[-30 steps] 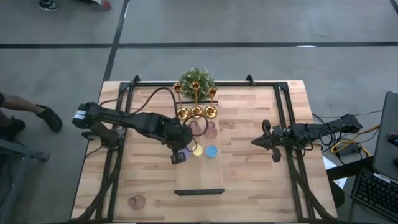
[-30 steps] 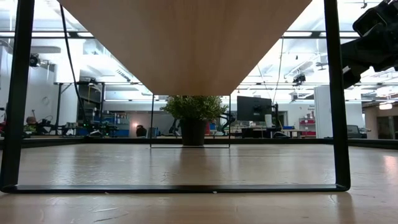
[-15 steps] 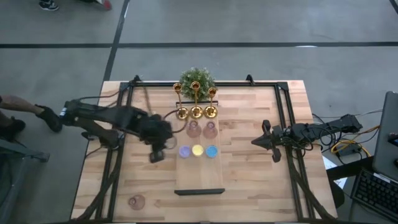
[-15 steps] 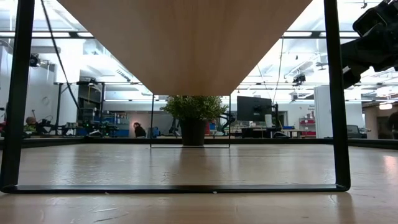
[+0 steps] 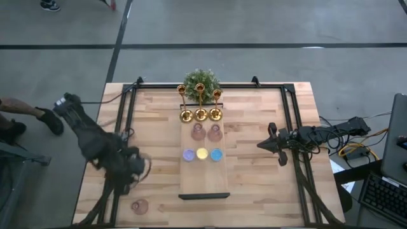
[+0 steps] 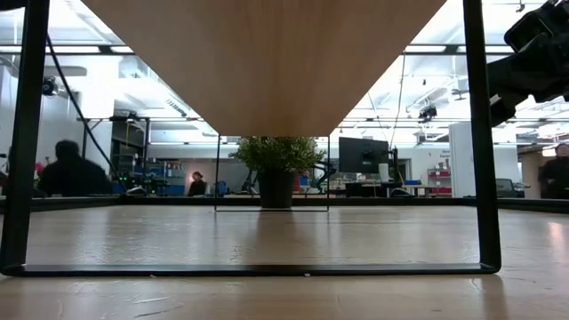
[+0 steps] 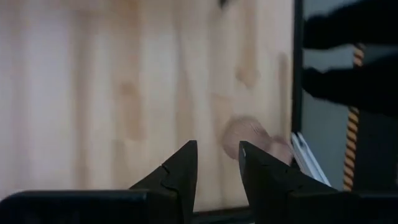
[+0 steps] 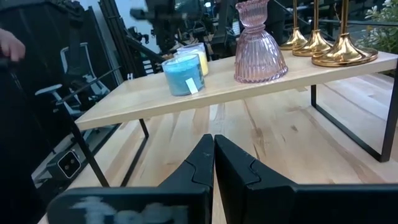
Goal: Pick & Place candle stick holders
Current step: Put the pink glass candle holder on the shelf aligned with the pink glass candle holders
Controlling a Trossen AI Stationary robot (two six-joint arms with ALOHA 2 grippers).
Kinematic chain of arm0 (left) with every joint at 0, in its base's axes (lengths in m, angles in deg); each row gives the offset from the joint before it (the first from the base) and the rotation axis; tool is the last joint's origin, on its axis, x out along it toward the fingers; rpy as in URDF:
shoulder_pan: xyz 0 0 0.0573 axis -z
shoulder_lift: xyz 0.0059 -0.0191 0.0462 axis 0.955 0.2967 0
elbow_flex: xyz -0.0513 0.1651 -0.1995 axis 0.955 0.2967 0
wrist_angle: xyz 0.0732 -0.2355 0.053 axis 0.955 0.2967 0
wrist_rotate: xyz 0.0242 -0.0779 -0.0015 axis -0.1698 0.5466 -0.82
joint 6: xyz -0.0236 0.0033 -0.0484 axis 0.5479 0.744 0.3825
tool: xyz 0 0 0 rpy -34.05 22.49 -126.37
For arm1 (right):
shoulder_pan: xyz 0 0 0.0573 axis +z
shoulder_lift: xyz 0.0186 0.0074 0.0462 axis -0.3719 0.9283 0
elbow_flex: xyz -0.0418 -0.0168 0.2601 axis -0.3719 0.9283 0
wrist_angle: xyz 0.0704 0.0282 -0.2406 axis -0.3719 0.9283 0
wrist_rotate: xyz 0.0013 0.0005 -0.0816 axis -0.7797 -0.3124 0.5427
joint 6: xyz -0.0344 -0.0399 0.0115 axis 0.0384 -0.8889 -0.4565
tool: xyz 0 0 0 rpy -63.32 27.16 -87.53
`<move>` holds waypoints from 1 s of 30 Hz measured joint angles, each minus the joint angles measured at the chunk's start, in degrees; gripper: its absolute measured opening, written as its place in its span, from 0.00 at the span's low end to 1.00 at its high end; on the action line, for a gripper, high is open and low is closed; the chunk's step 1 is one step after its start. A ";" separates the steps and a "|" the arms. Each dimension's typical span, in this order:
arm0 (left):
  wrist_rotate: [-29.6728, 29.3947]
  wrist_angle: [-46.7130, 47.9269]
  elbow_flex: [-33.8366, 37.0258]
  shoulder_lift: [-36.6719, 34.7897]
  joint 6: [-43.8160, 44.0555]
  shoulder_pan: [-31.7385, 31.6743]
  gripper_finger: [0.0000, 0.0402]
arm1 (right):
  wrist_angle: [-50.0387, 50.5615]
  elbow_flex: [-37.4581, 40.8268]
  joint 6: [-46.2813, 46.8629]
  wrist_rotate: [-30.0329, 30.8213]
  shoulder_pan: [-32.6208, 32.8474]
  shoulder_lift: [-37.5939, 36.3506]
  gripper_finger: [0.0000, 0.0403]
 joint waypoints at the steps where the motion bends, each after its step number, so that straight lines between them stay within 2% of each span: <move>1: -0.03 -2.63 2.02 0.01 1.92 2.75 0.30 | -0.02 0.00 0.00 0.00 -0.02 0.00 0.02; 6: -0.15 -14.90 9.76 1.70 11.59 11.57 0.30 | -0.01 0.00 0.00 0.00 0.00 0.00 0.02; 8: -0.22 -19.03 11.86 2.46 13.90 12.65 0.30 | 0.00 0.00 0.00 0.02 0.00 0.00 0.02; 13: -0.88 -22.55 14.59 4.97 15.55 12.67 0.30 | -0.02 0.00 0.00 0.00 0.00 0.00 0.02; 15: 0.04 -24.35 14.94 6.10 15.61 12.71 0.30 | 0.00 0.00 0.00 0.00 0.00 -0.02 0.02; 18: 5.01 -25.70 15.42 7.97 16.25 13.18 0.30 | -0.02 0.00 0.00 0.00 -0.01 -0.02 0.02; 20: 5.68 -27.16 14.77 8.66 16.25 14.49 0.30 | -0.01 -0.01 0.00 0.00 -0.01 -0.01 0.02; 28: -1.61 -27.76 10.92 11.06 15.08 18.72 0.30 | -0.02 0.00 0.00 0.00 -0.02 0.00 0.02; 30: -1.73 -27.59 10.89 12.32 13.85 18.99 0.30 | -0.02 0.00 0.00 0.00 -0.01 -0.02 0.02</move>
